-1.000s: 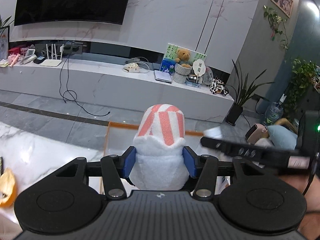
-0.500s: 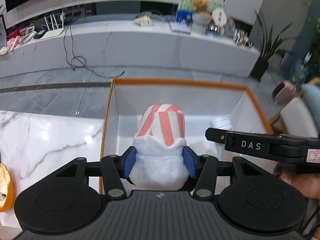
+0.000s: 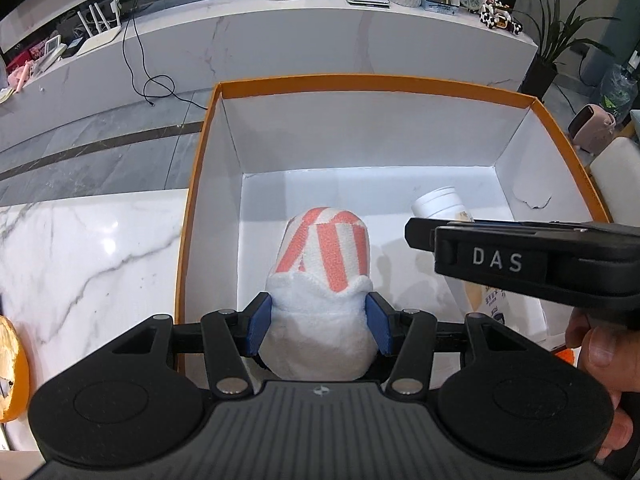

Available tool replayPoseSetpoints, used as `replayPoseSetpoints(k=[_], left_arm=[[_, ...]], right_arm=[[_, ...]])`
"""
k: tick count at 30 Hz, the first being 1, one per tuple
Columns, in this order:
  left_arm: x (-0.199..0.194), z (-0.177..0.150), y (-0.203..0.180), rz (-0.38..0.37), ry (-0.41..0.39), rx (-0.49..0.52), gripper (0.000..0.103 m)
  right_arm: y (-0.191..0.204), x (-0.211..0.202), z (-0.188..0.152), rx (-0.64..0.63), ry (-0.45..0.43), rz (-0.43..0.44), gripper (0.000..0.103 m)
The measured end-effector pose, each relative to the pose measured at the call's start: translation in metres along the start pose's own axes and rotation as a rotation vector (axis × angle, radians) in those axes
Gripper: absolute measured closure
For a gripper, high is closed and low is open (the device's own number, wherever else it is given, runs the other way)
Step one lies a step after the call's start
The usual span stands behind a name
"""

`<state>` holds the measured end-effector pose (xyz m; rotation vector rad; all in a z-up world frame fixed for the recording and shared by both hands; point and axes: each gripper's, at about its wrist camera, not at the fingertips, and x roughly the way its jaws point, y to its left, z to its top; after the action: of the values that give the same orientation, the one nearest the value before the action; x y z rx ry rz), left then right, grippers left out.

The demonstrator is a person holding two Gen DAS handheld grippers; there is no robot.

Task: Organize objects
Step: 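Lower the plush and bottle into the box and open both tools, then grasp the small cardboard box with the left tool while the right tool grasps the crocheted fruit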

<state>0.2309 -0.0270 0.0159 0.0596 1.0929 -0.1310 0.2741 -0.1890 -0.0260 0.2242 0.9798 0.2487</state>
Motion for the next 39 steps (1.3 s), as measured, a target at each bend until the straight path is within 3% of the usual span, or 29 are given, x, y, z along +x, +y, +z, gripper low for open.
replayPoseSetpoints(k=[6,13,19,28,34,39], left_arm=[[-0.012,-0.001,0.003,0.023,-0.040,0.000,0.042],[-0.032,-0.002,0.009,-0.019,-0.103,-0.030,0.041],[-0.065,-0.019,0.015,-0.063,-0.230,-0.039,0.037],[-0.104,-0.047,0.031,-0.121,-0.338,-0.073,0.029],[-0.115,-0.074,0.046,-0.109,-0.394,-0.100,0.025],[-0.111,-0.096,0.049,-0.114,-0.395,-0.087,0.024]], right_arm=[[0.002,0.001,-0.001,-0.023,0.006,-0.004,0.049],[0.000,-0.017,-0.002,-0.023,-0.036,-0.006,0.049],[-0.006,-0.061,-0.014,-0.058,-0.113,0.014,0.049],[-0.019,-0.135,-0.052,-0.126,-0.191,0.019,0.047],[-0.025,-0.169,-0.075,-0.153,-0.224,0.008,0.044],[-0.026,-0.183,-0.100,-0.175,-0.237,-0.021,0.044]])
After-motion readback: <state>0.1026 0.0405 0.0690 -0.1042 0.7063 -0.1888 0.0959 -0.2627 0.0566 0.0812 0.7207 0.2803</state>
